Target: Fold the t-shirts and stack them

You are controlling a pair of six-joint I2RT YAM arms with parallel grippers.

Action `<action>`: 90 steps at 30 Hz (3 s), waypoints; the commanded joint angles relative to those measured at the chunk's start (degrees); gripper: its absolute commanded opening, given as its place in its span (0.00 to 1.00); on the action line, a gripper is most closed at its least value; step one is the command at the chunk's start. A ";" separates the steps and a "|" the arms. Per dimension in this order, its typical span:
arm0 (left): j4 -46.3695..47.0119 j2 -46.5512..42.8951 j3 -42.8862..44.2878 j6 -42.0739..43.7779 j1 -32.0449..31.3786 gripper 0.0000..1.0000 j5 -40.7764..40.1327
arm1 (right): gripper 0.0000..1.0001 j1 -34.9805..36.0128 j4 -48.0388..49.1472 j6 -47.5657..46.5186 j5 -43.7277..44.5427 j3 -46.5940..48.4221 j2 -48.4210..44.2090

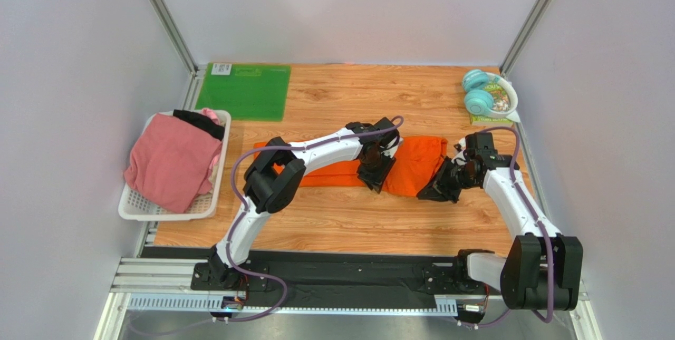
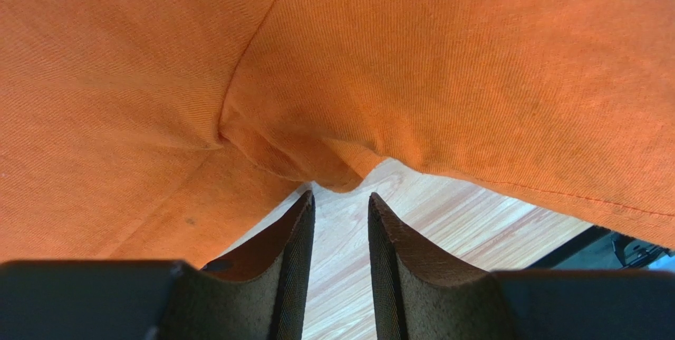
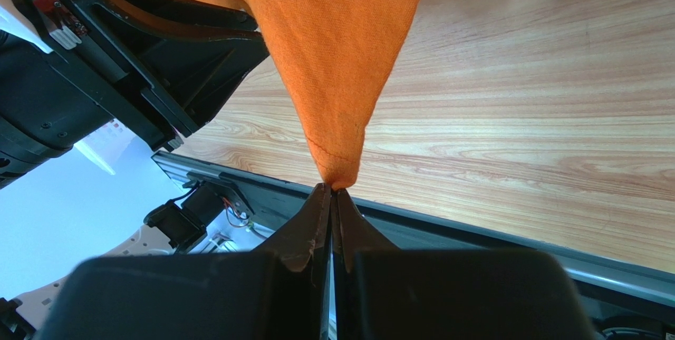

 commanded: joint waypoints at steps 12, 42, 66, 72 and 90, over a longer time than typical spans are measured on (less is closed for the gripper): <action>-1.24 2.82 4.13 -0.65 0.22 0.35 2.84 | 0.03 0.16 2.11 -1.27 -1.04 -0.70 -0.31; 2.27 -8.15 -1.22 0.22 2.59 0.00 4.16 | 0.03 0.16 2.99 -1.18 -1.65 -1.05 -0.40; 7.11 -13.62 -11.96 -2.59 1.27 0.14 5.04 | 0.03 0.16 2.46 -0.92 -1.56 -2.46 -1.28; 5.79 -10.81 -7.92 -2.94 0.92 0.39 3.46 | 0.03 0.16 2.99 -1.10 -1.83 -2.81 -0.75; 3.86 -4.56 -4.57 -2.59 0.57 0.37 2.93 | 0.03 0.16 3.17 -1.45 -2.09 -3.16 -0.57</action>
